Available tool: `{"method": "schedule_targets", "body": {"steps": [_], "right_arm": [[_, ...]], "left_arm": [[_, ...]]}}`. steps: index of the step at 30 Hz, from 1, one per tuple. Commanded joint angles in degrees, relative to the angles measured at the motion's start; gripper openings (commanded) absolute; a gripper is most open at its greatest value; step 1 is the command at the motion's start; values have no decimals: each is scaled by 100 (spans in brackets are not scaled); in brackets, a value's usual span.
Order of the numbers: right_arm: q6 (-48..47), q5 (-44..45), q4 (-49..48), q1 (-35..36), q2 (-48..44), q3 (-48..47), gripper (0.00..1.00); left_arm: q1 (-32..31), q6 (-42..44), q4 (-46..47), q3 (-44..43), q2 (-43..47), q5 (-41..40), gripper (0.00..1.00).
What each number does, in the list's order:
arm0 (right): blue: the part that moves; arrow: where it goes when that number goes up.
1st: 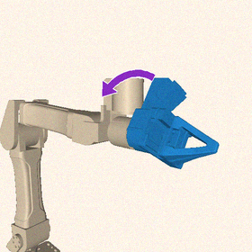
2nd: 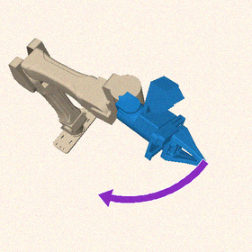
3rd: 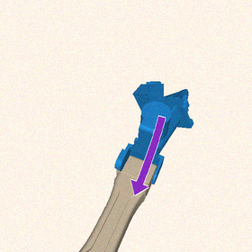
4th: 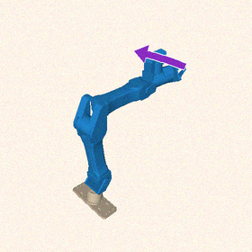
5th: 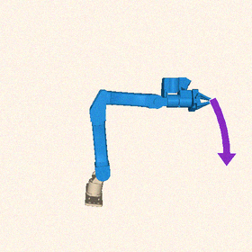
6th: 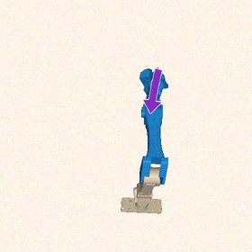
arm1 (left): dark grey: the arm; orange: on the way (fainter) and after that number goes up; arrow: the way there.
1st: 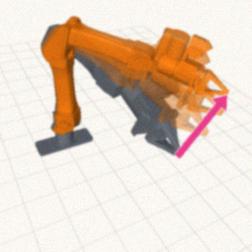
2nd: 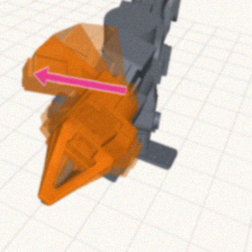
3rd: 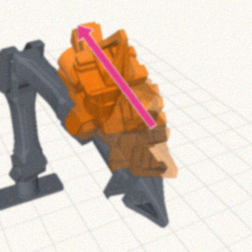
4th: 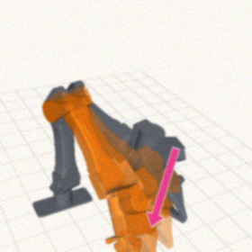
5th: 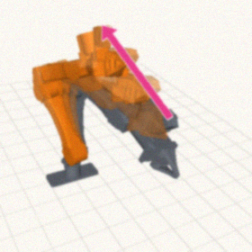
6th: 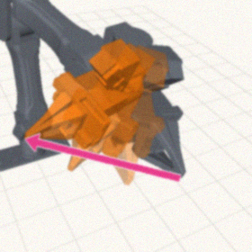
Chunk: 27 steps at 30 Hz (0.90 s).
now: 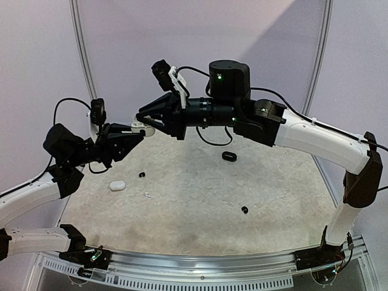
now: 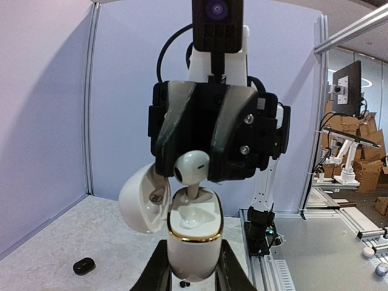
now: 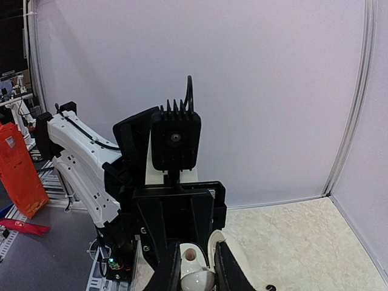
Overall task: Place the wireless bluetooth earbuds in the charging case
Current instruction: Insert the right earbud into the right side groove of the charging case.
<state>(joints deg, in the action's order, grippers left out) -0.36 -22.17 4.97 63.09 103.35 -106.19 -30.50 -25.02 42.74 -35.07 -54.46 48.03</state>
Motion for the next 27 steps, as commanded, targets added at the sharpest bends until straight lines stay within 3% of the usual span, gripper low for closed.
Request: {"method": "schedule_targets", "body": {"steps": [1,6,22,27], "right_arm": [[10,-158,246,-55,-106,87,2],[187,-265,211,-60,-37,101,4],[103,-308,400,-59,1,160,33],[150,-297,412,-55,22,17,37]], "left_arm": [[-74,333,259,-35,47,214,0],[-70,432,366,-35,55,265,0],[-65,269,481,-53,50,224,0],[-69,185,441,-53,40,213,0]]}}
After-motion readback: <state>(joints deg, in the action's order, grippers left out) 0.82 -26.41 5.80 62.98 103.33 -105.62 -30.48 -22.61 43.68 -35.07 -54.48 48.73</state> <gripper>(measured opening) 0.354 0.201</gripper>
